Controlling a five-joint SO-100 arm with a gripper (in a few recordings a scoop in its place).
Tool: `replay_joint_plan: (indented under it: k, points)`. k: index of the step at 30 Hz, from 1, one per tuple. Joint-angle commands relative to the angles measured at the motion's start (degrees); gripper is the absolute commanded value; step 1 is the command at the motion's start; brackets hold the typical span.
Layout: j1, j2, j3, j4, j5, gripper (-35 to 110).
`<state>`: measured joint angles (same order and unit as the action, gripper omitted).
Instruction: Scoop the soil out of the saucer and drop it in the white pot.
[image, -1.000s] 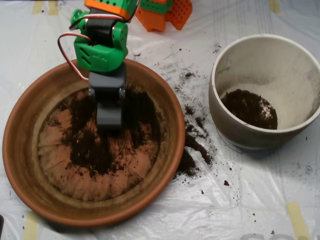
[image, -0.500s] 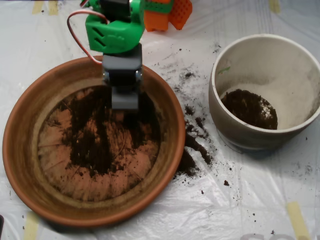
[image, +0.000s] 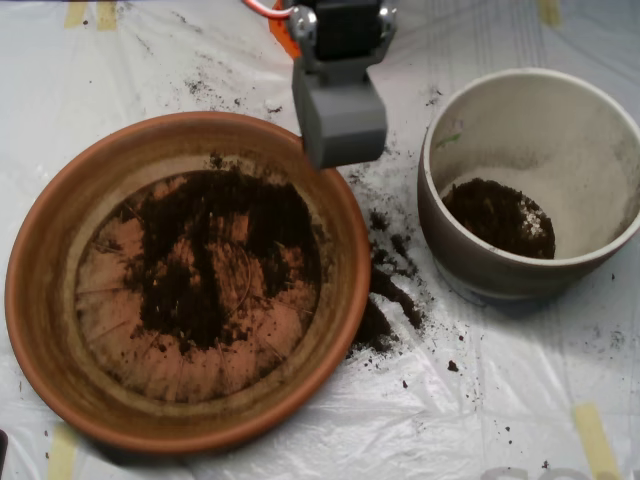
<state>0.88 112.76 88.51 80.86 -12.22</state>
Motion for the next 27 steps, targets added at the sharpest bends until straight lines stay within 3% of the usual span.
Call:
replay_joint_plan:
  k: [1,8,13,16,19,27]
  points:
    - [-6.7,5.2,-5.5,0.6,-0.8,-1]
    - [-20.5,-1.3,-10.5,3.0,-6.4,-1]
    - [-24.7,-3.3,-10.3,3.2,-6.3,0]
    - [-25.0,-4.7,-10.6,4.0,-4.3,11]
    - [-25.8,-4.7,-9.9,4.5,-4.7,39]
    - [-25.0,-3.3,-9.1,4.5,-3.3,44]
